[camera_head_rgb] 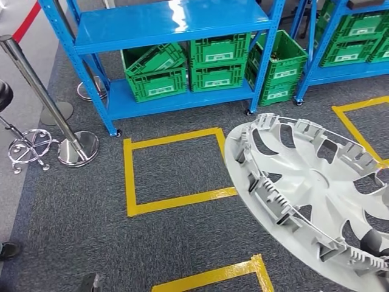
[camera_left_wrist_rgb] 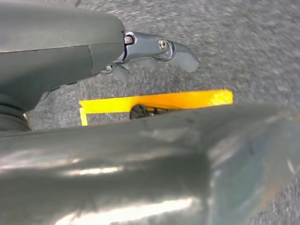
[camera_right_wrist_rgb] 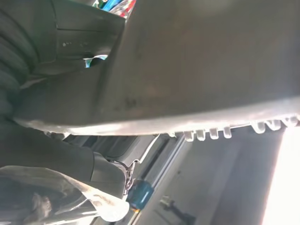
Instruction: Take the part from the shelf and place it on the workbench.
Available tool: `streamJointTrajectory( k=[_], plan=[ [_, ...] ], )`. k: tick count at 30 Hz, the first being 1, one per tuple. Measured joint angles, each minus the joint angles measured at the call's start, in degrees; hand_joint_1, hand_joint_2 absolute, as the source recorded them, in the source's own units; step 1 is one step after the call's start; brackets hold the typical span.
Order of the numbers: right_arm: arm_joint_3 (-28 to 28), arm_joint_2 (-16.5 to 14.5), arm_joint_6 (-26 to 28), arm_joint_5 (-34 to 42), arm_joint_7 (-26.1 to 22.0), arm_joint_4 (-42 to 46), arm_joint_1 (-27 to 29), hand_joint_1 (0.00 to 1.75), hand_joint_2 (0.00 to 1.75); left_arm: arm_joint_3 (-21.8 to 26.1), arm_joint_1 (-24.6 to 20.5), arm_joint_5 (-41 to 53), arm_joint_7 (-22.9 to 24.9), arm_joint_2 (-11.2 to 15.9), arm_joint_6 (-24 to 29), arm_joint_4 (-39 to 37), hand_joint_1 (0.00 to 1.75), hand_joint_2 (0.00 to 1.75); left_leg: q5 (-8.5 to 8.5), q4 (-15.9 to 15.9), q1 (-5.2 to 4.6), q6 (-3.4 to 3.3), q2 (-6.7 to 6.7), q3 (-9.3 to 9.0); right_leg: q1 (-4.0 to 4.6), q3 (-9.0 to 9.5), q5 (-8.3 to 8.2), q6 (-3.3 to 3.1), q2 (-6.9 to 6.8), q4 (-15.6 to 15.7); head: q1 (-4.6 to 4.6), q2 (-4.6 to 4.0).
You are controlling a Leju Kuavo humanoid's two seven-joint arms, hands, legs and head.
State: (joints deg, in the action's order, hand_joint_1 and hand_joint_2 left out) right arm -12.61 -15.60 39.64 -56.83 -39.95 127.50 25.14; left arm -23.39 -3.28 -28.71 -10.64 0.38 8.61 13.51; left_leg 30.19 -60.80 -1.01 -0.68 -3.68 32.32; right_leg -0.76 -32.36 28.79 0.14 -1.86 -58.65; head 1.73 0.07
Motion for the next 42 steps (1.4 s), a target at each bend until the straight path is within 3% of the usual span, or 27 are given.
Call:
streamJointTrajectory(
  k=[3,4,5,6,7,9,11,13,15,18,20,21,23,25,27,29,31,33,34,35,36,38,39,40,42],
  plan=[
    [-0.14,-0.17,0.01,-1.4,-0.05,1.1,-0.87,1.75,1.75,0.05,0.06,0.94,-0.01,0.0,-0.13,0.0,0.0,0.0,5.16,-9.78,0.72,1.06,2.61,3.96,-0.24,0.0,-0.19,-0.33,1.87,0.07,0.24,0.0],
    [-0.17,-0.22,0.01,-1.69,-0.07,1.46,-1.09,1.75,1.75,0.08,0.09,1.16,-0.01,0.01,-0.15,0.0,0.0,0.0,5.99,-12.59,0.91,1.24,2.77,5.19,-0.25,0.03,-0.2,-0.34,2.58,0.07,0.26,0.0],
    [-0.22,-0.25,0.0,-2.01,-0.07,1.84,-1.29,1.75,1.75,0.11,0.1,1.38,-0.01,0.03,-0.18,0.0,0.0,0.0,5.76,-13.7,1.04,1.32,2.83,5.72,-0.27,0.09,-0.21,-0.35,3.29,0.06,0.24,0.0],
    [-0.27,-0.27,-0.01,-2.44,-0.07,2.24,-1.49,1.75,1.75,0.19,0.09,1.63,0.0,0.07,-0.24,0.0,0.0,0.0,4.37,-12.57,1.15,1.31,2.92,5.27,-0.29,0.19,-0.21,-0.34,4.0,0.06,0.25,0.0],
    [-0.31,-0.29,-0.01,-2.88,-0.07,2.67,-1.7,1.75,1.75,0.29,0.07,1.9,0.0,0.12,-0.33,0.0,0.0,0.0,2.16,-9.43,1.26,1.23,3.34,3.94,-0.33,0.32,-0.21,-0.3,4.71,0.06,0.25,0.0],
    [-0.38,-0.3,-0.01,-3.6,-0.07,3.52,-2.18,1.75,1.75,0.53,0.08,2.28,0.03,0.25,-0.51,0.0,0.0,0.0,-1.4,-2.08,1.5,0.87,5.77,0.78,-0.41,0.35,-0.23,0.05,6.08,0.01,0.22,0.0],
    [-0.43,-0.33,0.0,-3.85,-0.07,4.22,-2.63,1.75,1.75,0.74,0.02,2.44,0.1,0.33,-0.6,0.0,0.0,0.0,-2.0,1.5,1.5,0.47,7.54,-0.67,-0.59,-0.16,-0.48,0.82,7.26,-0.03,0.24,0.01],
    [-0.48,-0.36,0.01,-4.1,-0.07,4.81,-2.85,1.75,1.75,0.9,-0.13,2.58,0.14,0.32,-0.68,0.01,0.0,0.0,-1.9,2.25,1.41,0.01,6.85,-0.78,-0.8,-0.82,-0.81,1.74,8.15,0.18,0.28,0.01],
    [-0.49,-0.38,0.01,-4.5,-0.09,5.34,-2.96,1.75,1.75,0.99,-0.2,2.82,0.15,0.26,-0.83,0.02,0.0,0.0,-2.3,2.91,1.51,-0.68,5.66,-0.88,-0.74,-1.84,0.08,2.29,6.62,-0.96,0.13,0.0],
    [-0.4,-0.38,0.01,-5.17,-0.11,5.9,-3.65,1.75,1.75,1.24,0.01,3.38,0.19,0.35,-1.16,0.02,0.0,0.0,-2.46,3.27,1.33,-1.39,3.58,-0.85,-0.52,-6.31,5.01,2.59,2.8,-10.33,-0.19,0.0],
    [-0.32,-0.38,0.0,-5.67,-0.1,6.06,-3.86,1.75,1.75,1.39,0.24,3.76,0.28,0.32,-1.5,0.02,0.0,0.0,-2.38,3.24,1.07,-1.5,2.09,-0.85,-0.51,-8.39,6.37,2.73,2.3,-15.16,-0.2,0.0],
    [-0.25,-0.38,-0.01,-5.92,-0.09,6.1,-3.87,1.75,1.75,1.43,0.29,3.92,0.31,0.26,-1.7,0.02,0.0,0.0,-2.34,3.22,0.97,-1.53,1.42,-0.88,-0.49,-7.96,5.54,2.7,2.12,-14.65,-0.21,0.0],
    [-0.06,-0.38,-0.01,-6.28,-0.1,6.12,-3.92,1.75,1.75,1.46,0.3,4.11,0.33,0.09,-1.96,0.02,0.0,0.0,-2.18,3.09,0.8,-1.45,0.22,-1.0,-0.35,-4.1,2.09,2.38,0.77,-7.75,-0.21,0.0],
    [0.24,-0.38,-0.01,-6.39,-0.1,6.14,-4.14,1.75,1.75,1.5,0.4,4.16,0.33,-0.11,-2.06,0.02,0.0,0.0,-1.89,2.74,0.45,-1.08,-0.8,-1.0,0.14,-0.38,0.23,1.73,-1.44,-1.16,-0.16,0.0],
    [0.43,-0.38,-0.01,-6.37,-0.09,6.14,-4.29,1.75,1.75,1.53,0.58,4.2,0.33,-0.3,-2.12,0.01,0.0,0.0,-1.8,2.55,0.2,-0.68,-1.79,-0.99,0.54,0.39,0.21,1.14,-1.84,0.36,-0.13,0.0],
    [0.44,-0.38,-0.01,-6.23,-0.08,6.14,-4.27,1.75,1.75,1.55,0.64,4.21,0.33,-0.48,-2.14,0.0,0.0,0.0,-1.53,2.42,0.31,-0.22,-2.24,-1.14,0.37,0.24,-0.13,0.59,-0.67,0.55,-0.13,0.0],
    [0.46,-0.38,-0.01,-5.92,-0.09,6.12,-4.46,1.75,1.75,1.58,0.73,4.24,0.33,-0.69,-2.14,0.0,0.0,0.0,0.61,-0.22,0.57,0.48,-0.1,-0.26,-0.01,0.29,-0.51,-0.01,0.35,0.89,0.06,0.0],
    [0.51,-0.38,-0.01,-5.61,-0.09,6.06,-4.81,1.75,1.75,1.6,1.07,4.45,0.34,-0.91,-2.16,-0.01,0.0,0.0,4.46,-7.24,0.96,1.05,2.42,2.64,-0.2,0.22,-0.7,-0.3,1.57,0.96,0.23,0.0],
    [0.55,-0.38,-0.01,-5.55,-0.09,6.01,-4.93,1.75,1.75,1.6,1.29,4.57,0.33,-0.98,-2.16,-0.02,0.0,0.0,5.89,-10.82,1.11,1.21,2.79,4.16,-0.22,0.17,-0.74,-0.34,2.28,0.94,0.23,0.0],
    [0.6,-0.38,-0.01,-5.57,-0.09,5.93,-5.0,1.75,1.75,1.6,1.48,4.7,0.33,-1.02,-2.17,-0.03,0.0,0.0,6.38,-13.12,1.23,1.32,2.88,5.14,-0.23,0.17,-0.76,-0.33,3.04,0.93,0.23,0.0],
    [0.66,-0.38,-0.01,-5.7,-0.09,5.87,-5.03,1.75,1.75,1.6,1.59,4.79,0.32,-1.01,-2.16,-0.04,0.0,0.0,5.65,-13.28,1.33,1.37,2.92,5.21,-0.26,0.2,-0.78,-0.3,3.8,0.9,0.23,0.0],
    [0.76,-0.38,-0.01,-6.0,-0.09,5.79,-5.06,1.75,1.75,1.63,1.6,5.04,0.3,-0.87,-2.13,-0.04,0.0,0.0,1.48,-7.41,1.58,1.29,3.93,2.66,-0.38,0.34,-0.81,-0.14,5.31,0.8,0.24,0.0],
    [0.8,-0.38,-0.01,-6.1,-0.09,5.79,-5.1,1.75,1.75,1.65,1.59,5.13,0.29,-0.79,-2.11,-0.07,0.0,0.0,-0.37,-3.6,1.73,1.19,5.47,1.02,-0.37,0.31,-0.82,0.06,6.03,0.7,0.23,0.0],
    [0.82,-0.38,-0.01,-6.15,-0.09,5.79,-5.18,1.75,1.75,1.67,1.59,5.21,0.28,-0.73,-2.09,-0.09,0.0,0.0,-1.5,-0.32,1.87,1.07,6.88,-0.34,-0.4,0.14,-0.85,0.36,6.72,0.56,0.21,0.0],
    [0.84,-0.38,0.0,-6.18,-0.08,5.79,-5.3,1.75,1.75,1.69,1.46,5.24,0.26,-0.7,-2.07,-0.14,0.0,0.0,-1.59,2.09,1.87,0.8,8.41,-1.2,-0.57,-0.56,-1.13,1.22,7.95,0.42,0.19,0.0]
  ],
)
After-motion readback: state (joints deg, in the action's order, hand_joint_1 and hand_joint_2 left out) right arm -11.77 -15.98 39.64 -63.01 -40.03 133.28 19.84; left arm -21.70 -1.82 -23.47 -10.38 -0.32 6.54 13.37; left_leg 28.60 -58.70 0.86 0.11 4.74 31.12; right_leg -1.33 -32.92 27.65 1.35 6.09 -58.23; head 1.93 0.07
